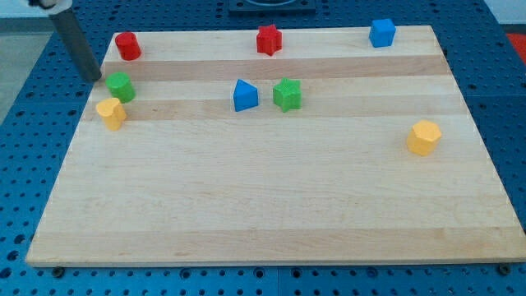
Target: Move the green circle to the top left to the blue triangle
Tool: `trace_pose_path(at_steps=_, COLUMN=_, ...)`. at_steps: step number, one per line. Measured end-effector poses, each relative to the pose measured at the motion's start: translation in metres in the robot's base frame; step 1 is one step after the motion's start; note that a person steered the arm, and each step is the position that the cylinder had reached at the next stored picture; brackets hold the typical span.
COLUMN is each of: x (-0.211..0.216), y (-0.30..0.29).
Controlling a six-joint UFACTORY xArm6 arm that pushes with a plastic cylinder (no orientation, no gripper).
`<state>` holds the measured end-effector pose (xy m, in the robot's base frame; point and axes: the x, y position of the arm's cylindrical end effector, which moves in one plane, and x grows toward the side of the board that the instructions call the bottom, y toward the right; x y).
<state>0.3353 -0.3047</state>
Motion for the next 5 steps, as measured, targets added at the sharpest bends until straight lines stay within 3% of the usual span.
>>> trace_pose_path(at_steps=1, x=0.037, y=0.0)
trace_pose_path(at_steps=2, x=0.04, y=0.009)
trace_pose_path(at_steps=5, x=0.013, y=0.024)
